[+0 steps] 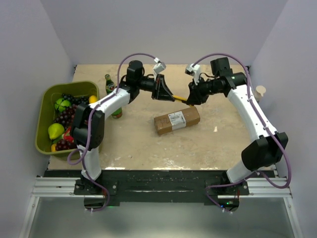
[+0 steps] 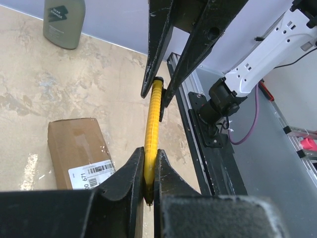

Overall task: Unpack the express box
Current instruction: Pick up the knife from the center of the board.

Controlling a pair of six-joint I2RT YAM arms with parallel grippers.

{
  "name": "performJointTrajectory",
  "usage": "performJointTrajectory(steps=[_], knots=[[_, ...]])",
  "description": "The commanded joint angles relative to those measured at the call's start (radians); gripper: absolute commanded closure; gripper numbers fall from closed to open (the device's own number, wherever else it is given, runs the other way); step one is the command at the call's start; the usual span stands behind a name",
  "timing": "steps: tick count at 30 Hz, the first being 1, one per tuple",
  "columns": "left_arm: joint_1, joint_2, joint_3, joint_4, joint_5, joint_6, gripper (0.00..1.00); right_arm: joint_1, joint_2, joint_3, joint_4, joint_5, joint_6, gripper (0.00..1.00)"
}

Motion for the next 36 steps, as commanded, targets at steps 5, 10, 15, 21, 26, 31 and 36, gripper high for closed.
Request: performJointTrajectory(steps=[5,10,15,21,26,31,36], knots=[[-0.074,-0.008,0.078,0.083,0.107,-0.048,1.00,0.081,0.053,0.024,0.208,0.138,0.138,0.99],[-0.079,-0.004,0.079,0.085,0.108,-0.048,1.00,0.079,0.073,0.027,0.268,0.149,0.211,0.99],[-0.086,0.004,0.091,0.086,0.107,-0.050,1.00,0.091,0.116,0.073,0.293,0.149,0.262,0.98],[-0.091,0.013,0.101,0.086,0.108,-0.054,1.00,0.108,0.159,0.119,0.312,0.173,0.296,0.94],[-0.094,0.021,0.104,0.086,0.108,-0.059,1.00,0.136,0.191,0.153,0.331,0.198,0.322,0.89],[-0.094,0.032,0.107,0.091,0.110,-0.071,1.00,0.148,0.213,0.179,0.342,0.196,0.328,0.86],[-0.095,0.039,0.114,0.105,0.113,-0.082,1.00,0.150,0.217,0.187,0.355,0.192,0.334,0.77]])
